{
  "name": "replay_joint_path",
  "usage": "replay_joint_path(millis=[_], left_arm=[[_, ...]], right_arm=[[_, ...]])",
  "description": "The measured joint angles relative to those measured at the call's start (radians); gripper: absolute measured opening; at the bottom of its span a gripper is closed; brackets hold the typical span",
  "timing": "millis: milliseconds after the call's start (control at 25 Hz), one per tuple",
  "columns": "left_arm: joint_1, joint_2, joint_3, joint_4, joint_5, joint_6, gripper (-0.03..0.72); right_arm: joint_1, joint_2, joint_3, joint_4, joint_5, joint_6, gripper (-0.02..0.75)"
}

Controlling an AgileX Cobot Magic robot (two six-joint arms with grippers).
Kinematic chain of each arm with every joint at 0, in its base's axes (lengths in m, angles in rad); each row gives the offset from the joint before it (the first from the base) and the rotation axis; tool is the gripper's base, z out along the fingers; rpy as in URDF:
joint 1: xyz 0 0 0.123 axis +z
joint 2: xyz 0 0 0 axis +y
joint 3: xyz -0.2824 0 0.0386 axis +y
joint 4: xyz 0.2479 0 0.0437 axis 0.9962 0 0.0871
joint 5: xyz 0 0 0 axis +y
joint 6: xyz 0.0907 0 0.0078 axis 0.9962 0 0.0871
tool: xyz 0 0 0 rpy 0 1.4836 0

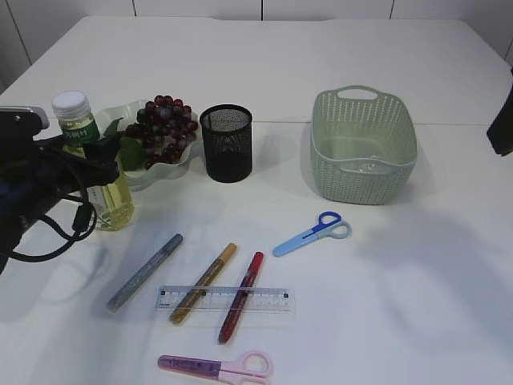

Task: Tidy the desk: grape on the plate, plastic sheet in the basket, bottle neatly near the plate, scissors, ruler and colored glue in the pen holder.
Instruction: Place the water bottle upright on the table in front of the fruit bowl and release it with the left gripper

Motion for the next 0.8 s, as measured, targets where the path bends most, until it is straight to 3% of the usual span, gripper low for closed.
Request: replay_joint_path(millis=[800], left_arm=[[0.0, -0.116, 0.0, 0.024, -0.024, -0.002, 0.512]], right_arm=[[0.0, 0.0, 0.0, 0.0, 0.0, 0.0, 0.521]])
